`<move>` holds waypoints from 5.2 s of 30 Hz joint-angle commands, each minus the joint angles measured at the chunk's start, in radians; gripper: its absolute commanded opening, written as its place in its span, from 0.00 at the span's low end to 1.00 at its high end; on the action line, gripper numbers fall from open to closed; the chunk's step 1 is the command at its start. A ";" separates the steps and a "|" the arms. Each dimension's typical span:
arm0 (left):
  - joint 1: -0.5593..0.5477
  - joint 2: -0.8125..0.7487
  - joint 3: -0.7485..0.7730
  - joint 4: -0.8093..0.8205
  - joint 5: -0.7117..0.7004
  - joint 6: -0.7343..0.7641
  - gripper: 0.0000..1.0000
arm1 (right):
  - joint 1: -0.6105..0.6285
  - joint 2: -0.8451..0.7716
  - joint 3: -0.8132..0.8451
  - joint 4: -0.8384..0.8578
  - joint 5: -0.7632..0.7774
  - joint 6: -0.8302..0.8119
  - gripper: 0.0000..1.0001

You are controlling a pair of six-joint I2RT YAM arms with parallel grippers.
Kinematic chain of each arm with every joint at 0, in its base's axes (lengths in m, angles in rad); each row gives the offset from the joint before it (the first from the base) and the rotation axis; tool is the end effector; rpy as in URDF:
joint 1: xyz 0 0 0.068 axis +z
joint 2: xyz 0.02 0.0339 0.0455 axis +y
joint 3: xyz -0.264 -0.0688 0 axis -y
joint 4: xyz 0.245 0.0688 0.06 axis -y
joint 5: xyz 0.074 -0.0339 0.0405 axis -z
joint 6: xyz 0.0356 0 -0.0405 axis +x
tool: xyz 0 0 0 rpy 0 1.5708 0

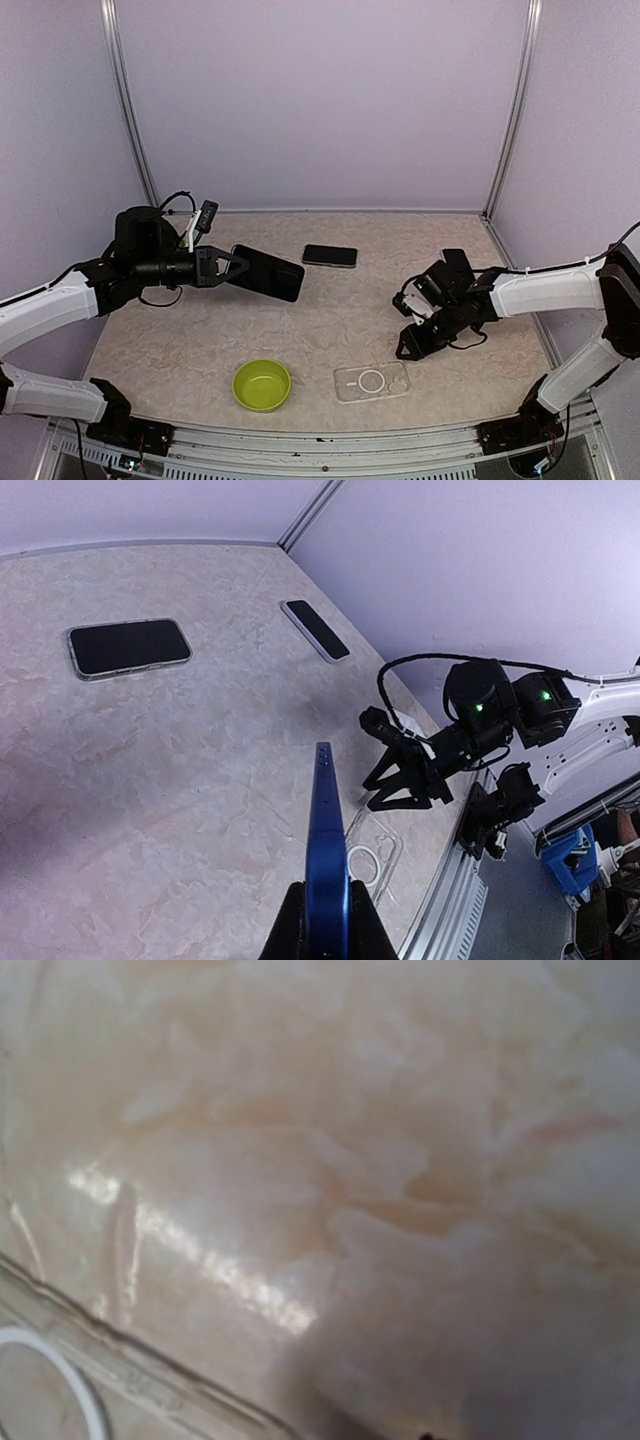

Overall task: Put the phone into the phone case
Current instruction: Move the phone case to the center of the board, then install the phone case on the phone.

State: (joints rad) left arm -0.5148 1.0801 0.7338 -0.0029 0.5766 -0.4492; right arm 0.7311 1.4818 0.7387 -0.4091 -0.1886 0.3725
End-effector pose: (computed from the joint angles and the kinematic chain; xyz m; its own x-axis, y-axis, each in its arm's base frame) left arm 0.2028 -0.1370 0.2841 -0.6411 -0.0556 -0.7654 0.6441 0.5032 -0.5761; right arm 0.1905 0.1798 0.1553 -0.8929 -0.3206 -0.3163 -0.4162 0.8557 0.3075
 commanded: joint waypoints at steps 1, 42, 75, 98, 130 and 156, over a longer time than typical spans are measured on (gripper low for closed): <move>0.010 0.005 -0.010 0.086 0.009 -0.010 0.00 | 0.027 0.025 0.005 0.000 -0.002 0.000 0.39; -0.034 0.004 -0.030 0.121 -0.019 -0.088 0.00 | 0.056 0.654 0.795 -0.183 0.244 -0.105 0.00; -0.138 0.207 -0.031 0.241 -0.059 -0.143 0.00 | -0.075 0.127 0.205 0.287 0.170 0.070 1.00; -0.151 0.292 0.008 0.242 -0.041 -0.168 0.00 | -0.075 0.208 0.212 0.324 0.074 0.060 1.00; -0.168 0.633 0.203 0.306 -0.131 -0.379 0.00 | -0.075 0.329 0.236 0.461 -0.062 0.161 0.96; -0.180 0.678 0.223 0.333 -0.182 -0.424 0.00 | -0.075 0.343 0.181 0.540 -0.144 0.208 0.95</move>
State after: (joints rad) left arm -0.6880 1.7447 0.9112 0.2623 0.4030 -0.8680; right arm 0.6590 1.8164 0.9417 0.0978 -0.3164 0.5686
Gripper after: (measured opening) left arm 0.062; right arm 0.947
